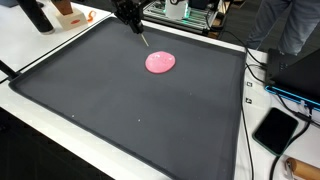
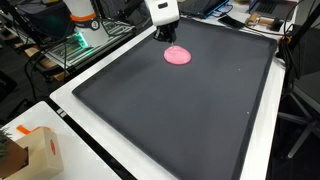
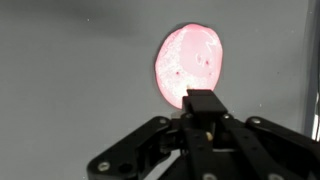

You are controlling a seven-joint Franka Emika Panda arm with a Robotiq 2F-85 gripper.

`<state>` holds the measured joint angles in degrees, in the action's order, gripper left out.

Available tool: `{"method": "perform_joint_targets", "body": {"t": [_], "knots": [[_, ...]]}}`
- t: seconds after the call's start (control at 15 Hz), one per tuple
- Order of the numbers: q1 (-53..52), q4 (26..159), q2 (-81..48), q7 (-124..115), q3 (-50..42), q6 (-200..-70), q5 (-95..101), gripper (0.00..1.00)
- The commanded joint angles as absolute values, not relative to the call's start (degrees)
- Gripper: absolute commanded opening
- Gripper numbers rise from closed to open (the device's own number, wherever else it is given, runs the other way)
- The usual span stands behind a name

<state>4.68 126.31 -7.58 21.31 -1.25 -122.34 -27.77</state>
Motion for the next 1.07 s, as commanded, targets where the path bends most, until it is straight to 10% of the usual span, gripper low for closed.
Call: {"method": "perform_joint_targets", "body": {"t": [0.0,1.0], "knots": [[5.7,126.9,-8.7,23.3,-1.4,-123.3,-30.5,0.03],[5.4,115.9,-16.7,18.5,-0.4,-118.9,-25.0,0.03]]}}
